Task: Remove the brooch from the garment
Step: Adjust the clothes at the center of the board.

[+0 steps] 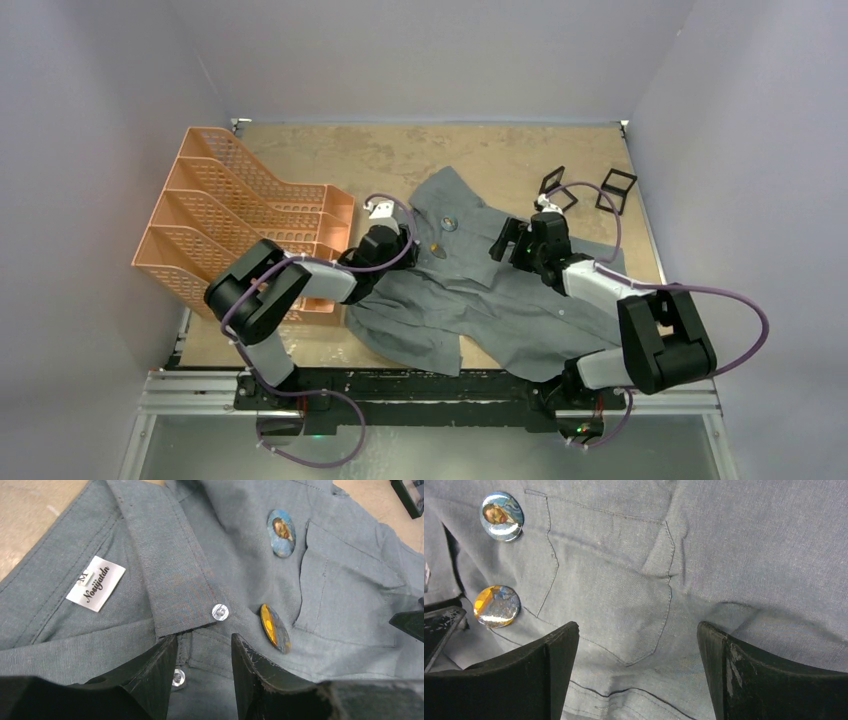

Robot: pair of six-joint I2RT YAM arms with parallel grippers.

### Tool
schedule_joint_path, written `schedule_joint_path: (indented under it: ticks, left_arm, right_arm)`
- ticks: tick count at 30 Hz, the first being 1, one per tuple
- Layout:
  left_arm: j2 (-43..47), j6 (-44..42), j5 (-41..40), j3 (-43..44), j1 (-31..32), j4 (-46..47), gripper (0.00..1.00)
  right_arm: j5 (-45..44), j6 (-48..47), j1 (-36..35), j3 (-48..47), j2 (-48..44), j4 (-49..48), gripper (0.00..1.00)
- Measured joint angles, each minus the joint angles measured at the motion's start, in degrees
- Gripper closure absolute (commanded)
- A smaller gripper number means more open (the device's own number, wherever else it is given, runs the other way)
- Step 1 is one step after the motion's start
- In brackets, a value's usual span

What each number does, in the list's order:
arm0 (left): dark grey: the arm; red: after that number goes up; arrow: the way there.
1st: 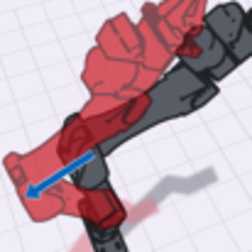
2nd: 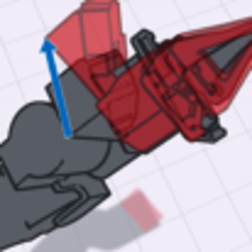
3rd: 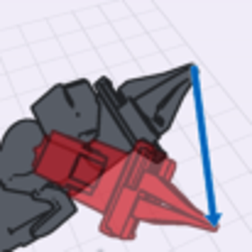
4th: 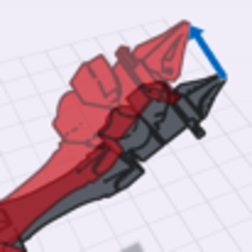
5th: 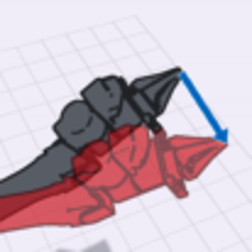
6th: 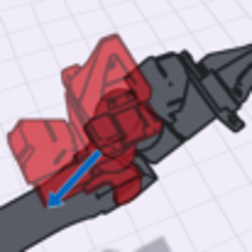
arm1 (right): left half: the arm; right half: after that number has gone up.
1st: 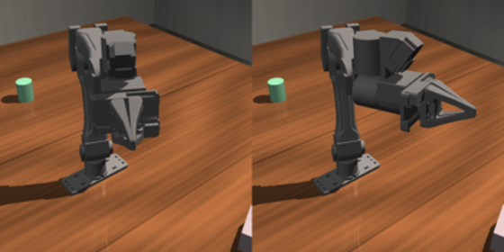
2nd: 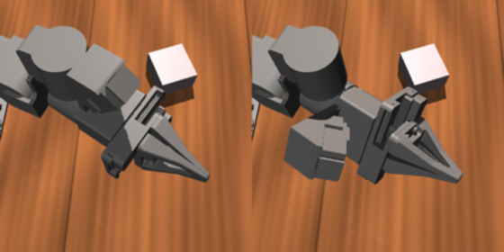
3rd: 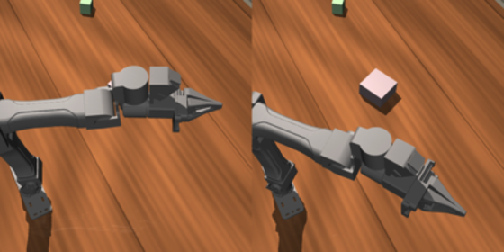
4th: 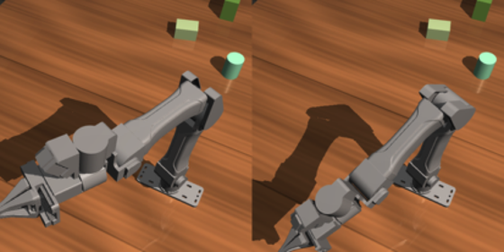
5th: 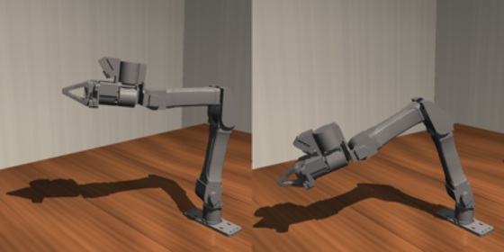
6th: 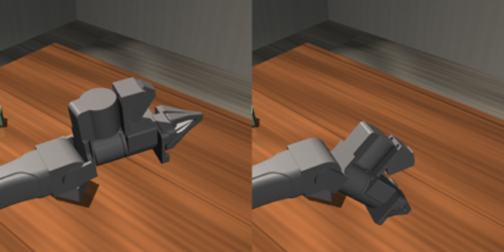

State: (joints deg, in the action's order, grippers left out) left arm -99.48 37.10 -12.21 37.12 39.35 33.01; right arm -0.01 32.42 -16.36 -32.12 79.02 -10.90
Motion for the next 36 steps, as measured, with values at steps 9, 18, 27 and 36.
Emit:
schedule_joint_path:
  ticks: [9,18,27,36]
  left_arm:
    - [5.29,4.72,-0.63,-8.44,-0.72,4.04,0.58]
    - [11.3,4.24,-1.27,-10.43,-0.7,-1.4,0.52]
    - [15.69,-1.42,-3.21,-1.92,3.23,-11.32,0.51]
    - [13.44,-1.73,-3.93,-1.16,3.67,-11.78,0.51]
  right_arm:
    - [4.85,6.47,3.45,1.49,0.11,-1.79,0.07]
    - [5.57,9.53,4.26,5.22,-7.45,1.66,0.06]
    - [7.41,3.78,0.35,-0.33,-14.51,5.14,0.05]
    - [12.07,2.45,-6.03,-3.82,-5.38,0.85,0.05]
